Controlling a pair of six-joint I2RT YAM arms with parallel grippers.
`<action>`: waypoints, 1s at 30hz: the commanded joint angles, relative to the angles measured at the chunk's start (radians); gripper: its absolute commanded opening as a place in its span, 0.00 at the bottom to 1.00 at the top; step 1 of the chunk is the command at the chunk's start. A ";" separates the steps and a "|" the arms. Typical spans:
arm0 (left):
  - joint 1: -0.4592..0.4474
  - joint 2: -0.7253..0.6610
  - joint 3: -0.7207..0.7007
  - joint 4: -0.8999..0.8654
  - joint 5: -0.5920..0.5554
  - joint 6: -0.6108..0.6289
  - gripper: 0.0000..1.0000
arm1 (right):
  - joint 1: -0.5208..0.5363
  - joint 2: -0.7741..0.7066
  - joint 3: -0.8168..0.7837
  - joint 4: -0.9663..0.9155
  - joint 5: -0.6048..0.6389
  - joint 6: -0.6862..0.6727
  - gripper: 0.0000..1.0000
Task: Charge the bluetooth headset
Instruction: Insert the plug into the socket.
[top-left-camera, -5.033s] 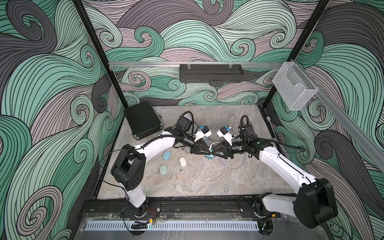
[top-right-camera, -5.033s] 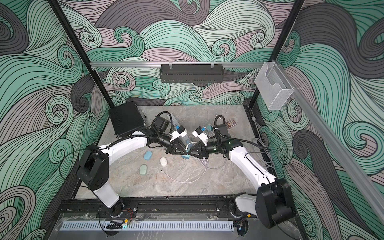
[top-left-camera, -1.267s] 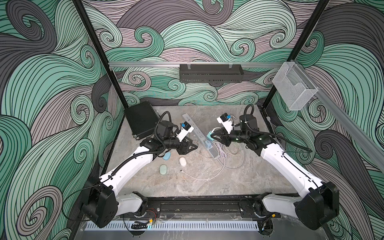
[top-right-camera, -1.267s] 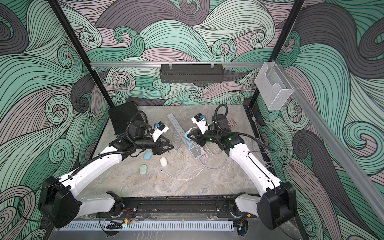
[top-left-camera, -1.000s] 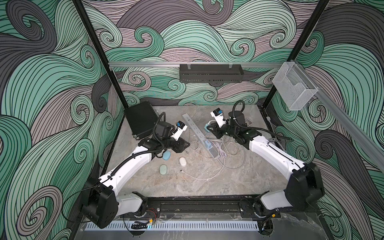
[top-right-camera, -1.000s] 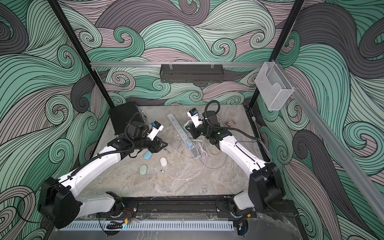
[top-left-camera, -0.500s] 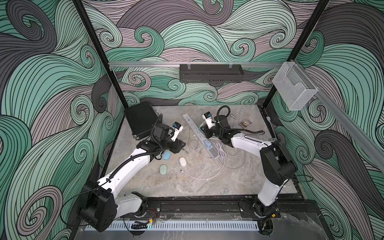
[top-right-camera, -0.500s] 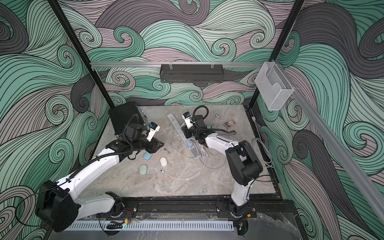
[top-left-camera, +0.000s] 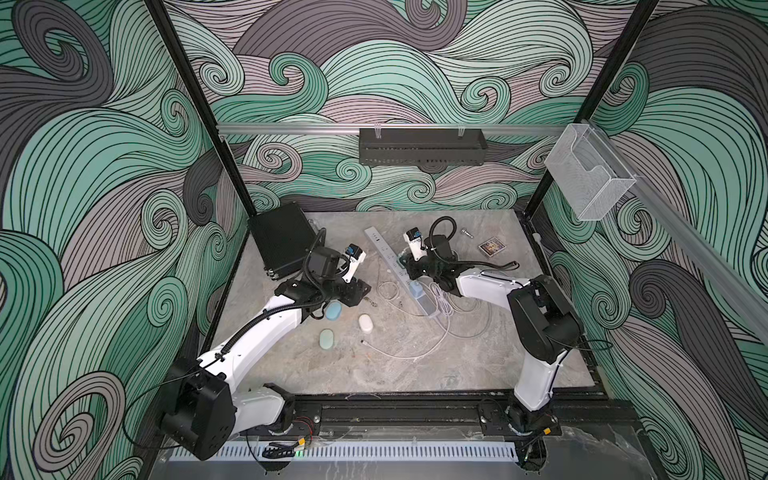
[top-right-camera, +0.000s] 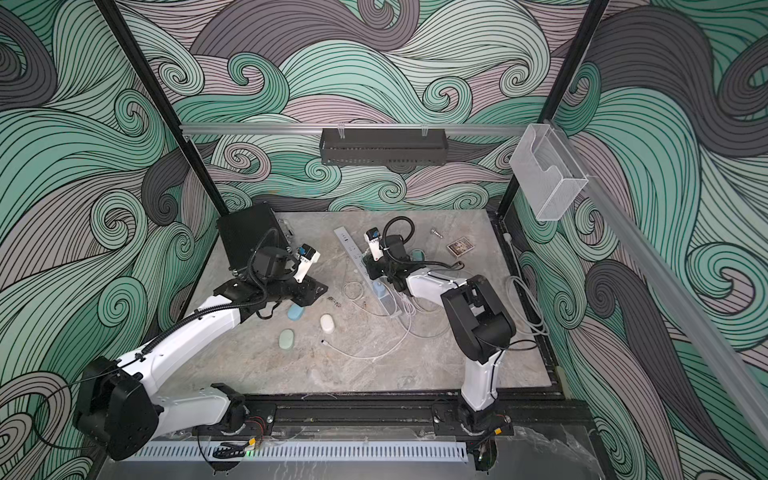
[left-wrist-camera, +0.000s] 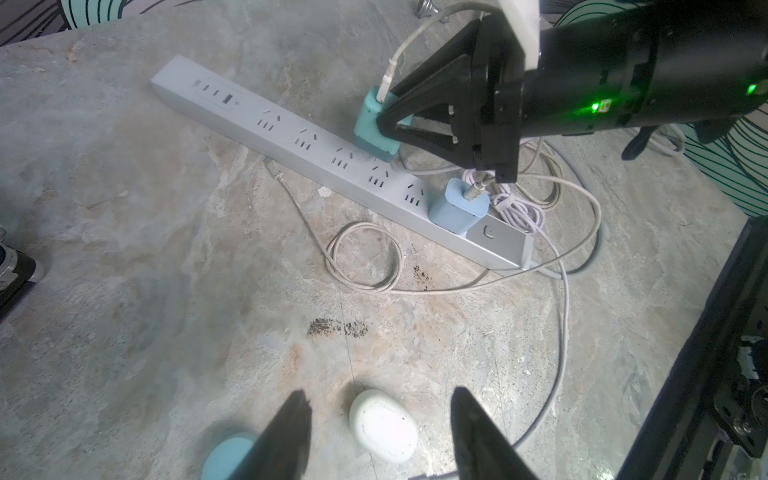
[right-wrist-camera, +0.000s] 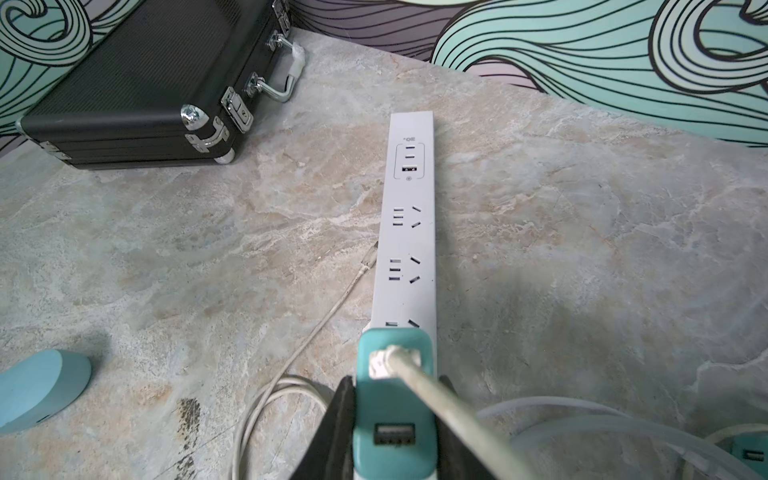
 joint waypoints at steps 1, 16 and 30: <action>0.006 0.006 0.033 -0.005 0.002 -0.008 0.54 | 0.008 0.007 -0.016 0.034 0.005 0.032 0.02; 0.008 0.002 0.034 -0.008 0.000 -0.008 0.54 | 0.035 -0.016 -0.090 0.026 0.085 0.053 0.02; 0.011 0.002 0.036 -0.013 -0.003 -0.003 0.54 | 0.035 0.042 -0.084 -0.044 0.046 0.015 0.02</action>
